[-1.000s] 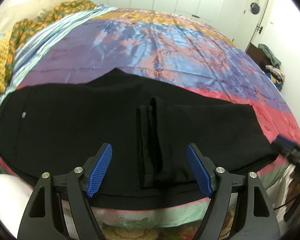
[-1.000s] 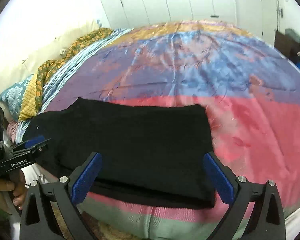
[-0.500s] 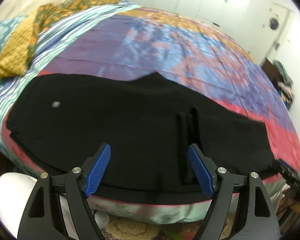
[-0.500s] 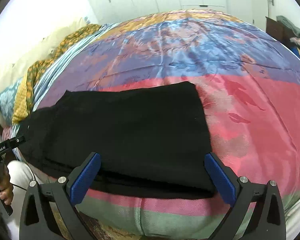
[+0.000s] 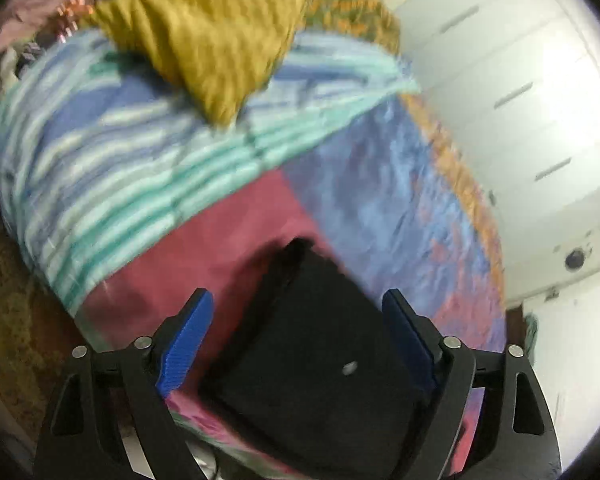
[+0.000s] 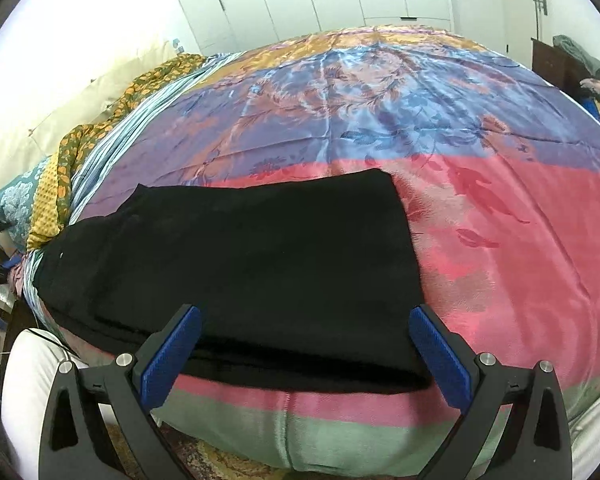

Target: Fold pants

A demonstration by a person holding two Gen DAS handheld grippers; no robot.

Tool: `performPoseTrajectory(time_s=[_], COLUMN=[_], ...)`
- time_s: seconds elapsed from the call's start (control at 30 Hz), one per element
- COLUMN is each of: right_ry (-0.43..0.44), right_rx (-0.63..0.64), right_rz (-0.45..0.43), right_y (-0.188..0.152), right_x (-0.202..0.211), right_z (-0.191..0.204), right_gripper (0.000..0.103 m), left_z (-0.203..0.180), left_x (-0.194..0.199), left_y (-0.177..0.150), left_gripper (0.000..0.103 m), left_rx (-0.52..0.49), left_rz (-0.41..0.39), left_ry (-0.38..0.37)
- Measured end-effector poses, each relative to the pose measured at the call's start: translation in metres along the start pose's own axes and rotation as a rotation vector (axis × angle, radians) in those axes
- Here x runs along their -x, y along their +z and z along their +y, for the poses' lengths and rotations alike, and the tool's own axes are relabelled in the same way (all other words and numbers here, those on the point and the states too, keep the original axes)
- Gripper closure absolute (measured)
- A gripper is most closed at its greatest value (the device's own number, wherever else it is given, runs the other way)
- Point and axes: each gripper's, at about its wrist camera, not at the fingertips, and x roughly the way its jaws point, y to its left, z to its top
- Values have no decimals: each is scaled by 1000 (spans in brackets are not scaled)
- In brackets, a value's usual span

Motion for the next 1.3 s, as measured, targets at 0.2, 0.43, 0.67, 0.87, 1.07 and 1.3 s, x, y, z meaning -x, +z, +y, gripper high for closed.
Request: performPoseTrajectory(time_s=[0.2,0.43,0.67,0.87,1.07,1.3], right_ry=[-1,6,16,17,27,26], right_rx=[75,125,131,118,111,90], right_rz=[10,5,3,-1,-10,-47], right_y=[-3,-8,-9,-9,-9,-7], right_x=[-2,0,1,2,4,10], right_z=[19,31,33,33,31,28], right_gripper=[1,1,1,1,1,1], left_z=[5,15,-9,-17,-38,-155], left_x=[-45,-49,-61,-54,-21,54], left_y=[-35,-31,-43,-47,-47,-70], left_gripper=[40,31,15,58,87,87], left_rx=[-104,-103,-222,-278,-282,-393], left_rz=[118,179,183,154,92,-25], left_ry=[74,53,129,213,212,-34])
